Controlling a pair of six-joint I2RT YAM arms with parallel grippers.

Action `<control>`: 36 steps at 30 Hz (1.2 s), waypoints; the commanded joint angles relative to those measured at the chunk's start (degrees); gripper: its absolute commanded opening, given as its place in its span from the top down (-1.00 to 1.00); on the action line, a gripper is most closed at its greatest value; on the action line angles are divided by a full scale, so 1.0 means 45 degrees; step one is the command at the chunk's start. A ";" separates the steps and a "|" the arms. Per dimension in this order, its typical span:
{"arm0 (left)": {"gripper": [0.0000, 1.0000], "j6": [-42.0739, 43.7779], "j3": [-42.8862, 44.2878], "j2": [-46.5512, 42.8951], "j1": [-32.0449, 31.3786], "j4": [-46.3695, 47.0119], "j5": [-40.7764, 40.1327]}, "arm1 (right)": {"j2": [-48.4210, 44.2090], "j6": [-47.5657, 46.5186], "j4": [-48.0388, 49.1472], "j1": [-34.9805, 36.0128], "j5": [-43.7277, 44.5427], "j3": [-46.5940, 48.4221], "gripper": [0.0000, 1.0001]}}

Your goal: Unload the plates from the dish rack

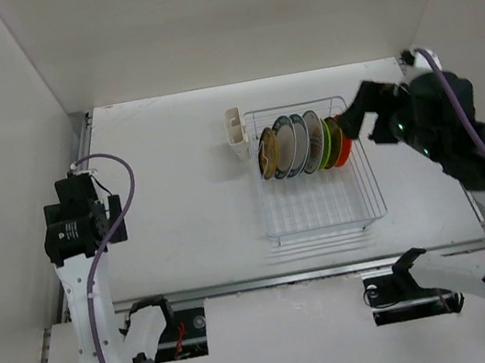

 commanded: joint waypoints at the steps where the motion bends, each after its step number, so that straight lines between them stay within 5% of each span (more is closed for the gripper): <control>1: -0.98 -0.0174 0.1356 0.0426 -0.0026 -0.0239 0.2017 | 0.3289 -0.1567 0.0780 0.0428 0.0266 0.2622 -1.00; 8: -0.98 -0.0112 0.2978 0.2222 -0.0026 -0.0025 0.3995 | 0.9270 -0.2524 0.1346 0.1874 0.1592 0.6686 -1.00; 13: -0.98 -0.0230 0.3350 0.3278 -0.0026 0.0112 0.3995 | 1.1037 -0.2409 0.2206 0.1874 0.2198 0.6848 -0.41; 15: -0.98 -0.0231 0.3234 0.3279 -0.0026 0.0481 0.3858 | 1.1698 -0.2234 0.2362 0.1874 0.2315 0.6848 -0.35; 18: -0.98 -0.0231 0.3233 0.3416 -0.0026 0.0658 0.3858 | 1.2345 -0.2115 0.2481 0.1874 0.2317 0.6848 -0.15; 33: -0.98 -0.0231 0.3116 0.4041 -0.0026 0.0658 0.3994 | 1.3382 0.0385 0.2713 0.1874 0.2551 0.3568 -0.15; 36: -0.98 -0.0347 0.3116 0.4041 -0.0026 0.0523 0.4228 | 1.3674 0.0385 0.2715 0.1874 0.2551 0.3702 0.19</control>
